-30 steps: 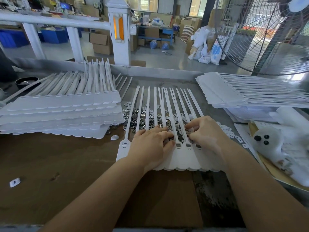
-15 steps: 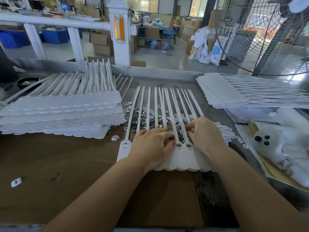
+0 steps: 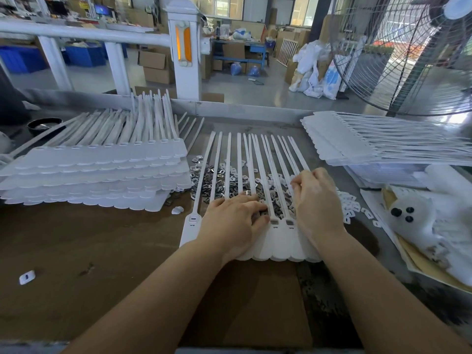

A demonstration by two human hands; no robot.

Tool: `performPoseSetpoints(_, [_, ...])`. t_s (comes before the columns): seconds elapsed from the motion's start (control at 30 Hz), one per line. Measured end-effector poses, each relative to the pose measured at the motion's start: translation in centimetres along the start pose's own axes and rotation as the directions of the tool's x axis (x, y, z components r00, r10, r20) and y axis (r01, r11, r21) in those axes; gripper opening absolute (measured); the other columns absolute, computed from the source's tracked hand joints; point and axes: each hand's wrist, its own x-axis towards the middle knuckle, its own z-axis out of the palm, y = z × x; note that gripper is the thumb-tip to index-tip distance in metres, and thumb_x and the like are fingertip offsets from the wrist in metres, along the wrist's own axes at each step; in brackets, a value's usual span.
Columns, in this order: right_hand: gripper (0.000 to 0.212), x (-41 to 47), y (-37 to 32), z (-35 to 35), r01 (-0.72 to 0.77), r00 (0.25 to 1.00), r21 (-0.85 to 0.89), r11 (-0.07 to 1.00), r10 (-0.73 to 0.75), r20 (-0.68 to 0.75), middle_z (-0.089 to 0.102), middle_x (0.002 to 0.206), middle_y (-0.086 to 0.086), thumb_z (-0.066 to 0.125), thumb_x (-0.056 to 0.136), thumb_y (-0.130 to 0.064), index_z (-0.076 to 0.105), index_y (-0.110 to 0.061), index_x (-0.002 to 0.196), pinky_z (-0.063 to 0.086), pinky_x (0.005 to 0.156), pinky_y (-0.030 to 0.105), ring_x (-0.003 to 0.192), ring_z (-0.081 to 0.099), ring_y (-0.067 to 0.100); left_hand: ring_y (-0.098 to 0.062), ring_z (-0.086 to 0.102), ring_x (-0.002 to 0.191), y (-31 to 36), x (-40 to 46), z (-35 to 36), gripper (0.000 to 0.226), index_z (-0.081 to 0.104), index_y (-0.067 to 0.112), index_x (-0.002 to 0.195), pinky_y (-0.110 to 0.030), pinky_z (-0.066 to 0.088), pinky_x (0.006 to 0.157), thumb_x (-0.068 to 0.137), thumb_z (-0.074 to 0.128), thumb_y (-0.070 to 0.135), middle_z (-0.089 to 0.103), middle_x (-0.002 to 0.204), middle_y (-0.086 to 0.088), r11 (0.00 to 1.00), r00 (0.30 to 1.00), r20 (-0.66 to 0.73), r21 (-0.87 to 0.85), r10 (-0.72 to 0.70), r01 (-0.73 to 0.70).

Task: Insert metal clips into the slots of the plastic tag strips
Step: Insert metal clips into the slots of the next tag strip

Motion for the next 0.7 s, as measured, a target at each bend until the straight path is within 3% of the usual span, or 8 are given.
performPoseSetpoints(0.1, [0.016,-0.4,-0.9,-0.6,0.011,1.0,0.133,0.991,-0.009,-0.01,0.059,0.081,0.005,0.045,0.097,-0.011,0.06,-0.005,0.1,0.045,0.066,0.033,0.077,0.057,0.022,-0.005,0.024,0.138,-0.1,0.0,-0.1,0.042,0.046,0.041,0.134,-0.035,0.013,0.111,0.095,0.035,0.053,0.031,0.149,0.019,1.0,1.0,0.006,-0.002,-0.001,0.001])
performPoseSetpoints(0.27, [0.013,-0.8,-2.0,-1.2,-0.089,0.988,0.414,0.906,0.029,0.15,0.068,0.08,0.005,0.057,0.09,-0.011,0.07,-0.009,0.09,0.053,0.078,0.038,0.079,0.063,0.019,-0.009,0.035,0.133,0.0,0.0,-1.0,0.041,0.048,0.038,0.133,-0.032,0.024,0.107,0.094,0.041,0.05,0.035,0.148,0.016,0.999,0.999,0.026,-0.045,0.019,-0.018])
performPoseSetpoints(0.43, [0.012,-1.2,-2.3,-1.3,-0.22,0.957,0.548,0.807,0.071,0.28,0.07,0.09,0.006,0.064,0.085,-0.005,0.066,-0.013,0.094,0.055,0.082,0.036,0.084,0.067,0.016,-0.007,0.054,0.108,-0.3,-0.3,-2.0,0.03,0.061,0.03,0.121,-0.021,0.041,0.086,0.091,0.055,0.035,0.061,0.122,0.01,0.926,0.995,-0.029,-0.37,-0.098,0.08])
performPoseSetpoints(0.57, [0.013,-1.4,-2.8,-1.2,-0.166,0.953,0.538,0.827,-0.007,0.304,0.07,0.089,0.001,0.064,0.085,-0.006,0.069,-0.015,0.093,0.054,0.079,0.022,0.081,0.065,0.008,-0.006,0.061,0.097,-0.4,-0.4,-2.3,0.018,0.069,0.022,0.105,-0.022,0.047,0.088,0.089,0.061,0.018,0.069,0.101,0.008,0.825,0.971,-0.128,-0.556,-0.204,0.1])
performPoseSetpoints(0.7, [0.012,-1.4,-3.5,-1.3,-0.092,0.942,0.5,0.861,-0.088,0.324,0.067,0.086,-0.007,0.064,0.085,-0.008,0.072,-0.016,0.091,0.045,0.073,0.004,0.079,0.06,-0.002,-0.006,0.063,0.081,-1.0,-0.3,-2.9,0.012,0.069,0.024,0.092,-0.02,0.051,0.074,0.089,0.061,0.016,0.067,0.083,0.013,0.775,0.923,-0.212,-0.619,-0.322,0.129])
